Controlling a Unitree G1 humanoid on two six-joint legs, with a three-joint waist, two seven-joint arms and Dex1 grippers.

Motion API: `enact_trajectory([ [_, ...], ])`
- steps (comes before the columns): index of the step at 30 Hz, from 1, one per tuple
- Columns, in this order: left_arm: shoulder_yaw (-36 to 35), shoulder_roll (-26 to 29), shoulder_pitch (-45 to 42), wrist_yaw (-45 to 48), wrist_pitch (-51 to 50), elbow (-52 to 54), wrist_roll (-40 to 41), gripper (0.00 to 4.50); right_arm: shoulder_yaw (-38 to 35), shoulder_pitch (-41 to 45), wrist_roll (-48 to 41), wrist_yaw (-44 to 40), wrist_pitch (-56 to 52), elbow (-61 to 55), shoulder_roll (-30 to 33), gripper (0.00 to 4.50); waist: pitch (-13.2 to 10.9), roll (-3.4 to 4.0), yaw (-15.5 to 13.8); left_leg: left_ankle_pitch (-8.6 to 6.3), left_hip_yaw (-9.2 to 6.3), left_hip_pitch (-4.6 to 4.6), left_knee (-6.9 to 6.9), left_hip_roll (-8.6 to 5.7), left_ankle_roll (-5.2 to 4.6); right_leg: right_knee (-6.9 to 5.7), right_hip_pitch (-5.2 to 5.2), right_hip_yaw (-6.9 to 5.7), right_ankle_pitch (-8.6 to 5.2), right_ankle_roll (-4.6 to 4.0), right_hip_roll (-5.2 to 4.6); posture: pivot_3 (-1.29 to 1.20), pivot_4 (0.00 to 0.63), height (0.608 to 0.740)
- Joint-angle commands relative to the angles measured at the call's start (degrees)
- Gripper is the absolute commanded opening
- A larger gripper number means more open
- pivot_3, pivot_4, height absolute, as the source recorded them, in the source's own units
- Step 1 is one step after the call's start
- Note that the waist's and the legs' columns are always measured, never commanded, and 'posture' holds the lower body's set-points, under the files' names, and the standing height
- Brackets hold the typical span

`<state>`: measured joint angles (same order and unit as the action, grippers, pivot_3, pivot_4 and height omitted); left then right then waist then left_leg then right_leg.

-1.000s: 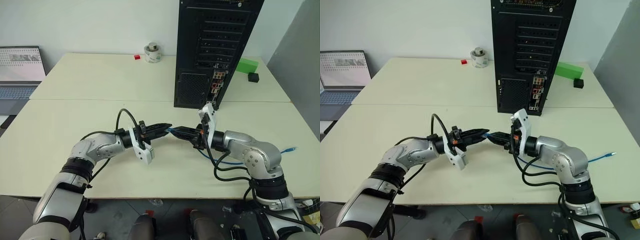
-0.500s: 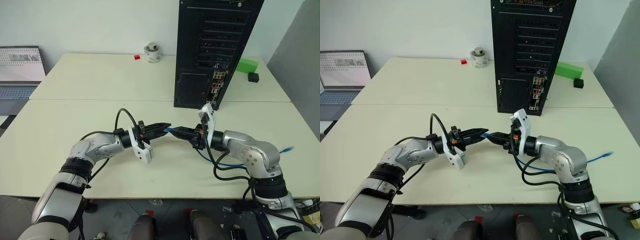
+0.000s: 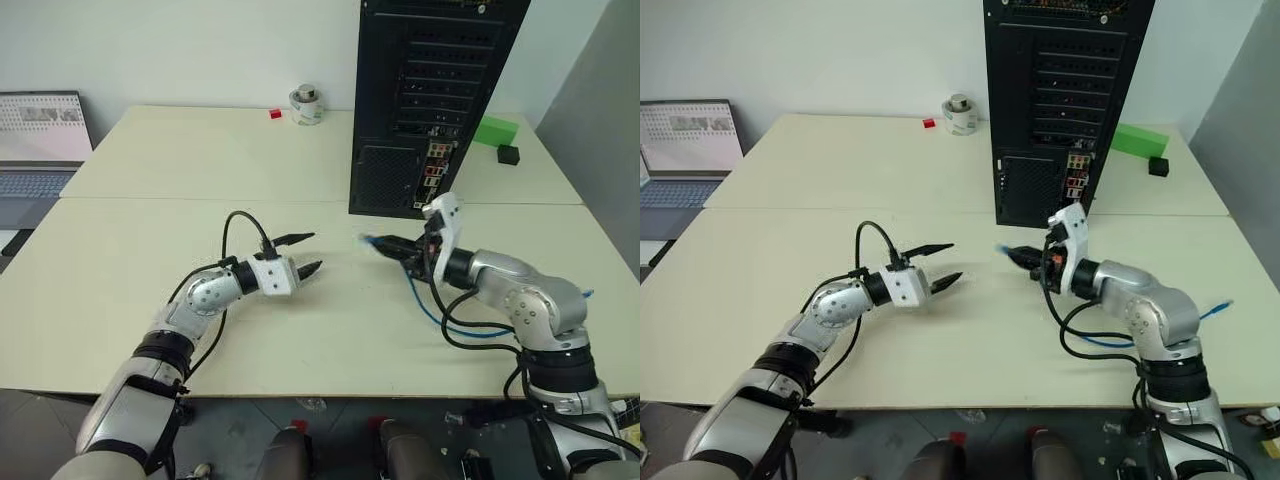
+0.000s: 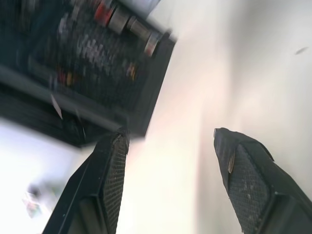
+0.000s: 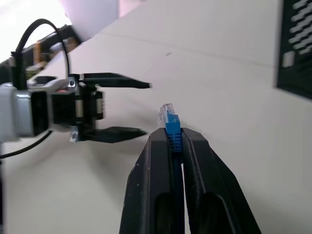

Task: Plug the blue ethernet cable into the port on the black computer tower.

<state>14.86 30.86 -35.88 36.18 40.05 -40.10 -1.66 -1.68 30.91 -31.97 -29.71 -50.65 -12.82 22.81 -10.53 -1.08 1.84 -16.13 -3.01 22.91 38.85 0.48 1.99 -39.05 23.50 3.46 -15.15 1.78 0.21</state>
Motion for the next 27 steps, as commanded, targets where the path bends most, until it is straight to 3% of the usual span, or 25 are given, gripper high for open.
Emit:
enact_trajectory([
  [1,-4.7,-1.9,-0.6,8.7,-26.4,16.6,17.2,2.94,-2.7,2.6,8.1,11.3,5.6,-1.4,-1.3,0.01,0.0,0.0,0.0,0.0,0.0,0.01,0.0,0.0,0.0,-0.02,0.0,0.02,0.0,0.0,0.01,0.0,0.15,0.74],
  [6,-7.1,-4.0,-4.1,7.0,-47.0,26.4,23.3,2.94,-2.4,4.8,16.6,22.7,11.8,2.0,-5.9,0.01,0.0,0.0,0.1,0.0,-0.06,-0.05,0.0,0.05,0.01,-0.04,0.0,0.13,0.0,0.0,0.1,0.0,0.15,0.74],
  [11,-9.0,-6.5,-7.1,4.8,-59.0,30.4,25.6,2.94,-2.7,7.8,21.3,29.2,16.2,7.6,-10.3,0.01,0.0,0.0,0.2,0.01,-0.03,-0.07,-0.01,0.08,0.01,-0.05,0.04,0.21,0.0,0.0,0.15,0.0,0.15,0.74],
  [27,-9.0,-7.9,-9.4,6.3,-63.9,32.2,22.5,2.94,-3.3,11.1,24.7,32.3,21.4,15.8,-14.2,0.01,0.0,0.0,0.2,0.01,0.05,-0.07,-0.03,0.08,0.02,-0.04,0.09,0.32,0.01,-0.01,0.14,0.0,0.15,0.74],
])
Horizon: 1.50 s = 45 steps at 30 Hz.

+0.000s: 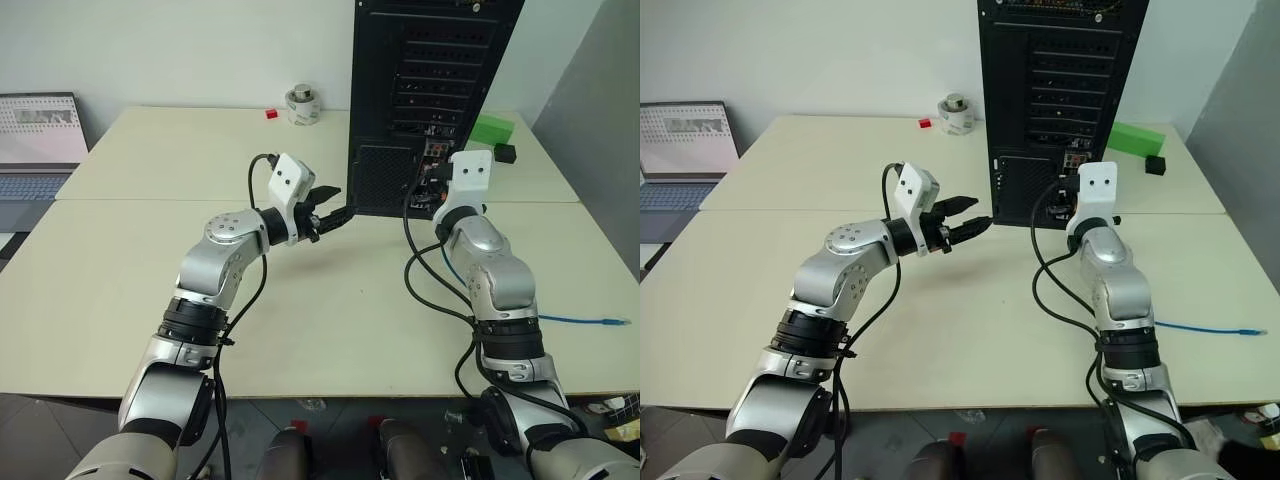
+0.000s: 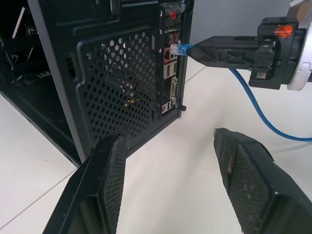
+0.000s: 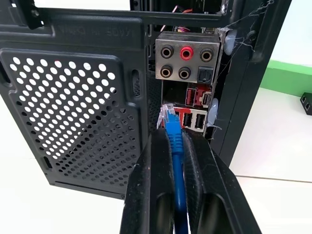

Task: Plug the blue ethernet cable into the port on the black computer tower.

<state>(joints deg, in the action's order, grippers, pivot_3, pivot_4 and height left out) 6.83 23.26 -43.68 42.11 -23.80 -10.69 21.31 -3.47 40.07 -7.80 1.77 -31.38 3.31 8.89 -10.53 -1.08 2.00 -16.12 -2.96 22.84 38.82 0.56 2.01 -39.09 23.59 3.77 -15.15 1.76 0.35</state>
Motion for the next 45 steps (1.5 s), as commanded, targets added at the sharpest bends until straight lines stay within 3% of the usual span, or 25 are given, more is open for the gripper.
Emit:
enact_trajectory([
  [1,-1.0,-0.4,-1.6,0.4,-0.1,2.9,-0.4,2.94,-1.6,2.1,0.5,0.9,2.3,-0.1,-0.4,0.01,0.0,0.0,0.0,0.0,0.0,0.0,0.0,0.0,0.0,0.0,0.0,0.0,0.0,0.0,0.0,0.0,0.15,0.74],
  [45,-1.7,-1.0,-1.3,1.8,-1.3,4.5,-1.2,2.94,-4.9,4.1,1.3,5.7,5.0,7.4,-3.5,0.0,0.0,0.0,0.1,0.01,0.03,-0.03,0.01,0.0,-0.01,-0.02,-0.01,0.06,0.03,0.0,0.0,0.0,0.15,0.74],
])
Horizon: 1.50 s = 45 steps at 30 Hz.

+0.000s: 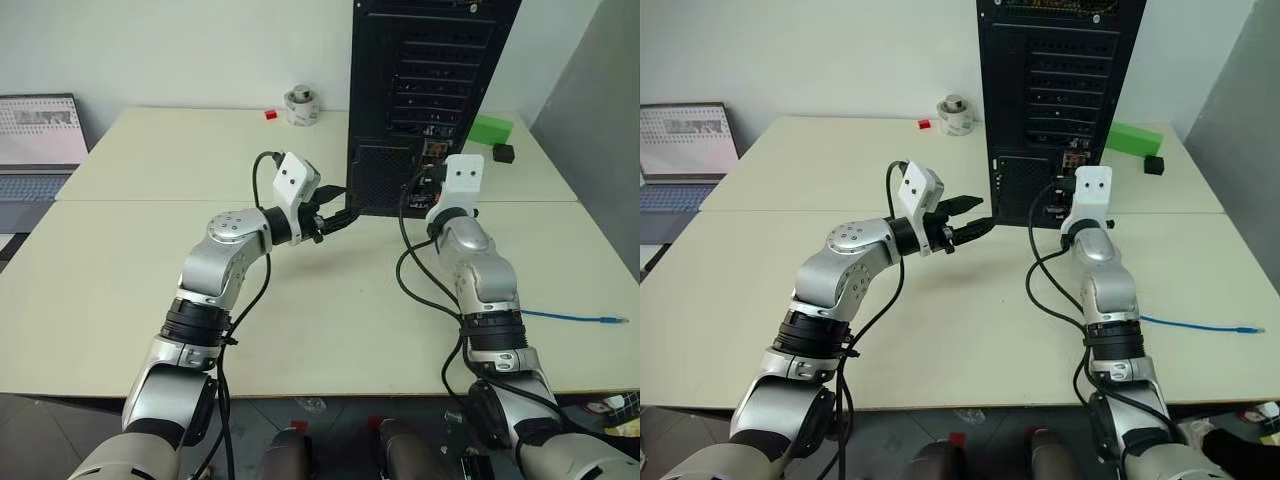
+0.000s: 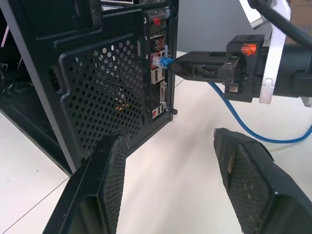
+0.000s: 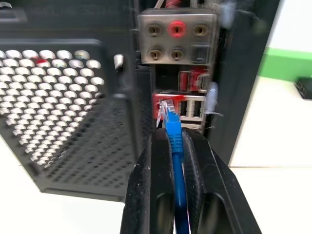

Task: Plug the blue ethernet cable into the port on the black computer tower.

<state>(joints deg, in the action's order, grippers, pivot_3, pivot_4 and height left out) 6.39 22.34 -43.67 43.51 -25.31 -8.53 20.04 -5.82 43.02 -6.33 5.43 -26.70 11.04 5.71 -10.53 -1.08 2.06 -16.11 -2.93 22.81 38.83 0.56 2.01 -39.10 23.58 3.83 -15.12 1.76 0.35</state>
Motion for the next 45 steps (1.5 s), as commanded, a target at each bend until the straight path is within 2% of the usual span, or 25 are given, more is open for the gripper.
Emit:
enact_trajectory([
  [1,-1.3,-0.1,-1.3,0.4,0.2,2.3,0.1,2.94,-2.6,1.0,-0.3,2.4,0.4,-0.5,-0.6,0.0,0.0,0.0,0.0,0.0,0.01,0.01,0.0,-0.01,0.0,0.01,0.0,0.02,0.0,0.0,-0.01,0.0,0.15,0.74],
  [15,0.2,0.6,-3.5,3.4,-1.0,1.4,-0.3,2.94,-1.7,4.3,0.1,4.3,0.2,0.3,-4.0,0.0,0.0,0.0,0.3,0.0,0.02,0.01,-0.02,0.0,0.0,0.01,0.02,0.02,0.0,0.0,0.01,0.0,0.15,0.74],
  [29,0.7,0.8,-5.9,7.1,0.4,-1.7,-3.2,2.94,-1.5,9.1,1.0,3.2,1.9,6.8,-2.8,0.0,0.0,0.0,1.6,0.0,0.08,-0.07,-0.01,0.05,0.0,-0.03,0.01,0.13,0.02,-0.01,0.08,0.0,0.15,0.74],
  [37,0.4,0.8,-5.4,7.6,0.5,-2.5,-4.0,2.94,-0.3,7.4,0.8,-1.2,3.5,7.5,-1.4,0.0,0.0,0.0,1.9,0.03,0.12,-0.1,-0.01,0.04,-0.03,-0.02,0.0,0.18,0.06,0.02,0.08,0.0,0.15,0.74],
  [39,0.4,0.9,-5.4,7.7,0.9,-3.0,-4.3,2.94,0.1,6.3,1.0,-2.6,3.4,7.3,-0.6,0.7,0.0,0.0,2.1,0.03,0.1,-0.1,-0.02,0.04,-0.04,-0.02,0.0,0.17,0.06,0.02,0.09,0.0,0.15,0.74],
  [45,0.4,0.9,-5.3,7.7,2.0,-4.2,-5.5,2.94,1.2,3.4,1.3,-6.0,1.9,3.9,2.2,2.01,0.0,0.01,2.0,0.02,0.05,0.09,-0.1,0.03,-0.04,0.07,0.12,0.11,0.06,0.01,0.06,0.0,0.15,0.74],
])
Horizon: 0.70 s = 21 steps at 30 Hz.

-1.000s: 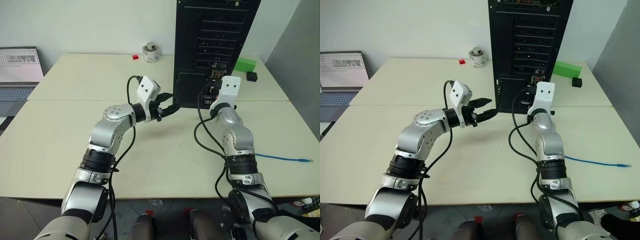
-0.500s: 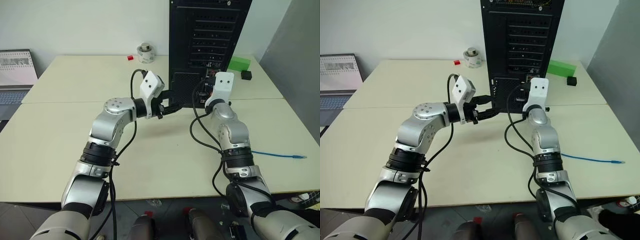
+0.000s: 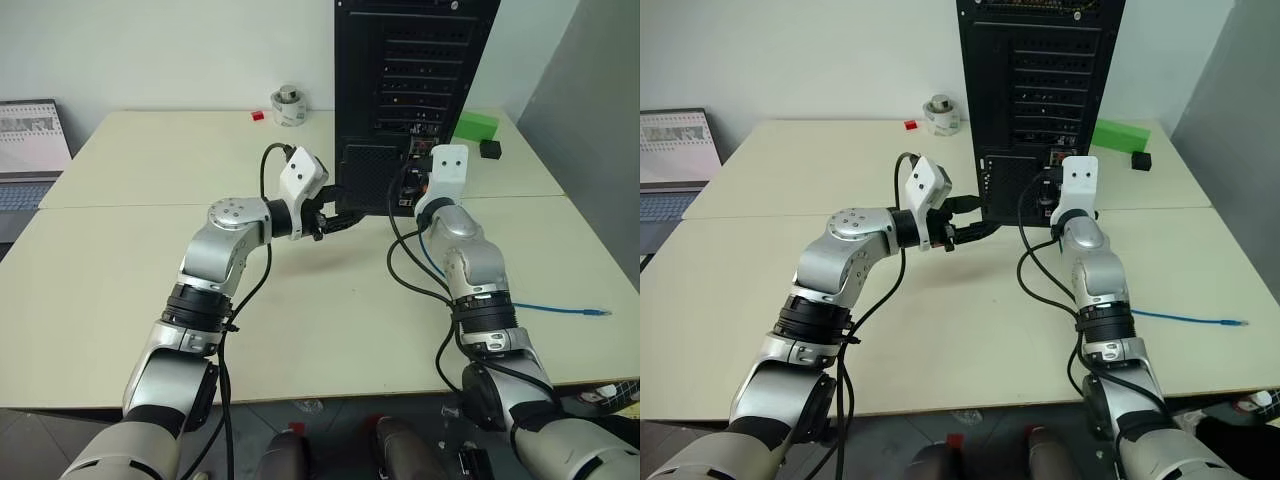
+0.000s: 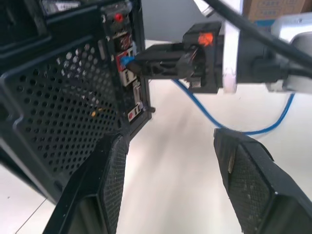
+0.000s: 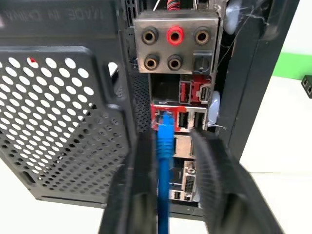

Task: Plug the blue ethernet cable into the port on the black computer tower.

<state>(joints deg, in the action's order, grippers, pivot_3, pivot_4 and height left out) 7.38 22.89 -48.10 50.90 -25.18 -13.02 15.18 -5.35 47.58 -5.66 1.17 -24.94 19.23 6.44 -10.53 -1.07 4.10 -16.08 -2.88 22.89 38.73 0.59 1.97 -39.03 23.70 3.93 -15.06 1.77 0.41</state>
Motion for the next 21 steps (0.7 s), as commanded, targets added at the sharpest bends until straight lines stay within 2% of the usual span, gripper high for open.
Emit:
enact_trajectory([
  [1,-0.5,0.4,-0.9,0.0,2.3,-0.1,-1.1,2.94,0.9,-1.9,0.5,-2.4,-0.3,-5.4,2.0,2.22,0.0,0.0,-0.1,0.0,0.03,0.07,0.0,-0.02,0.0,0.01,0.08,0.02,0.0,0.0,-0.03,0.0,0.15,0.74],
  [6,-0.9,0.6,-0.9,-1.6,3.7,-1.7,-2.9,2.94,1.6,-6.4,-1.1,-6.3,-4.9,-15.5,4.4,3.26,0.0,0.0,-0.6,0.0,0.14,0.23,-0.01,-0.06,0.0,-0.03,0.34,0.11,0.0,0.0,-0.11,0.0,0.15,0.74],
  [12,-1.8,1.9,-0.3,-2.2,3.5,-1.2,-3.4,2.94,0.5,-13.1,-7.4,-16.1,-11.5,-31.1,10.6,4.48,0.0,0.0,-1.0,0.0,0.11,0.22,0.0,-0.04,0.0,-0.07,0.32,0.08,0.0,0.0,-0.04,0.0,0.15,0.74],
  [17,-2.4,3.1,-0.5,-2.4,2.3,-1.7,-3.5,2.94,-2.4,-17.5,-14.7,-26.3,-16.3,-39.2,19.3,4.49,0.0,-0.01,-1.3,0.0,0.09,0.24,0.03,-0.05,-0.01,-0.02,0.29,0.05,0.0,0.01,-0.05,0.0,0.15,0.74],
  [21,-2.8,3.6,-0.5,-2.0,2.1,-2.3,-3.2,2.94,-4.9,-18.8,-17.8,-31.0,-17.6,-40.5,24.7,4.49,0.0,-0.01,-1.5,0.0,0.08,0.23,0.03,-0.06,-0.01,-0.02,0.28,0.05,0.0,0.01,-0.04,0.0,0.15,0.74],
])
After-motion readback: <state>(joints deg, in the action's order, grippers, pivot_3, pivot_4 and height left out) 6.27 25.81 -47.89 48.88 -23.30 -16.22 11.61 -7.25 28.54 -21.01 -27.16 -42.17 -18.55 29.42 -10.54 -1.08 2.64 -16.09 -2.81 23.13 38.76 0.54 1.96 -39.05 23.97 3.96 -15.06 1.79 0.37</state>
